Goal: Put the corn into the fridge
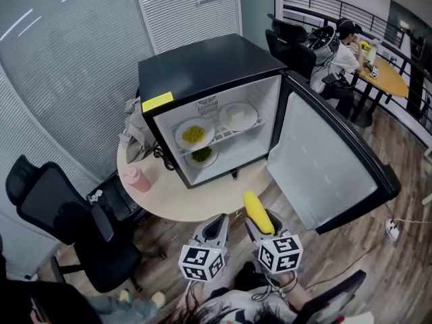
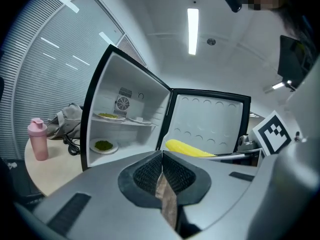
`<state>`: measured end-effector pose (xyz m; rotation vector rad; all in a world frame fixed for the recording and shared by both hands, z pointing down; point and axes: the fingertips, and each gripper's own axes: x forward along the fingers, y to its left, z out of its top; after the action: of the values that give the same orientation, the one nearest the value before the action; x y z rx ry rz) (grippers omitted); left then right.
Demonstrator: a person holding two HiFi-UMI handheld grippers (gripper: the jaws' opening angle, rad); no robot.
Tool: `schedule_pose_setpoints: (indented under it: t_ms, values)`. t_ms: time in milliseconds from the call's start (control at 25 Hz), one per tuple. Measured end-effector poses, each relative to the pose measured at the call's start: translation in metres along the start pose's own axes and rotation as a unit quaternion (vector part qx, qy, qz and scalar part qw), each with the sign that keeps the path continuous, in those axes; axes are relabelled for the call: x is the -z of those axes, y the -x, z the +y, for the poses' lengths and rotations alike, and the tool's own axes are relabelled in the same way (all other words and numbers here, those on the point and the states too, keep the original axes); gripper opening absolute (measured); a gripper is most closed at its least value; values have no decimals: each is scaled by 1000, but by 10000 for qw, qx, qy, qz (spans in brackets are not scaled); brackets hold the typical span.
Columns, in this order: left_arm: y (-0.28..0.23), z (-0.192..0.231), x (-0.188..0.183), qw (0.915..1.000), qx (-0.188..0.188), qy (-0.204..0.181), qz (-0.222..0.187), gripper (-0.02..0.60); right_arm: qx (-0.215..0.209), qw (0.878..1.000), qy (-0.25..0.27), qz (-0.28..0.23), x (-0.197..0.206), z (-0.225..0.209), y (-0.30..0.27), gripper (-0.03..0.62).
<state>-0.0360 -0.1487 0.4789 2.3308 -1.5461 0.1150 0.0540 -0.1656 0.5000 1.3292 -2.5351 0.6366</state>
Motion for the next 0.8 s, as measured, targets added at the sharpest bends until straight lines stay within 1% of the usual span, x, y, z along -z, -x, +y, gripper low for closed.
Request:
schedule_pose_setpoints:
  t_ms: [240,520,680,800]
  values:
    - [-33,2,-9,9998,-176,-19,-22,11,-218,9997,54,108,-12,-23,-28,256]
    - [-39,14,-4,9986,-507,-39,109,11,-488,9986,-29,224,-11,-29,-54,256]
    - [-45,25,0,9980,-602,-6,185,11,-529,9981,-81,311,-8,-34,-68,256]
    - [-57,36,-2,9980,-597,60,181,11,-516,9980,-55,357,-10,-38,-80,256]
